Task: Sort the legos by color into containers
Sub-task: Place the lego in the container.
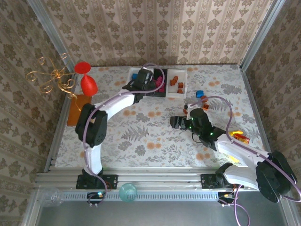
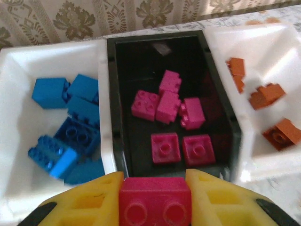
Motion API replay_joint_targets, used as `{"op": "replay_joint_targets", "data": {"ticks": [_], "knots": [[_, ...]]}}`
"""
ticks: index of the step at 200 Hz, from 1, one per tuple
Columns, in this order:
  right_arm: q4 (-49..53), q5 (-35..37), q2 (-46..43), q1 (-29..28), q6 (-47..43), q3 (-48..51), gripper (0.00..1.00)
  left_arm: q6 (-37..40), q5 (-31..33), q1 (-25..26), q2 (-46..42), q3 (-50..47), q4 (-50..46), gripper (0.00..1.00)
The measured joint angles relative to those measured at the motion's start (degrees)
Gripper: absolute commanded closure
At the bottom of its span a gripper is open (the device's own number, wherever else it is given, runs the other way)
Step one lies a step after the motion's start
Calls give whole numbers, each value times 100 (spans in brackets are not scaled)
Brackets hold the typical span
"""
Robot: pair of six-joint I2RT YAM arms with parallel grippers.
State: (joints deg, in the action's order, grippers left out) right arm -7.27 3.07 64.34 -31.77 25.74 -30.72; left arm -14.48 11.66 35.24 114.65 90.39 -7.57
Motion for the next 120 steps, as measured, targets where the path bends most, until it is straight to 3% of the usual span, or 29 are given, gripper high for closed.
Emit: {"op": "replay_joint_targets", "data": {"ticks": [57, 120], "knots": [[234, 120, -385, 39, 0, 76, 13, 387, -68, -254, 1729, 2286, -955, 56], [348, 238, -623, 109, 0, 160, 12, 533, -216, -269, 1908, 2723, -1497, 38]]}}
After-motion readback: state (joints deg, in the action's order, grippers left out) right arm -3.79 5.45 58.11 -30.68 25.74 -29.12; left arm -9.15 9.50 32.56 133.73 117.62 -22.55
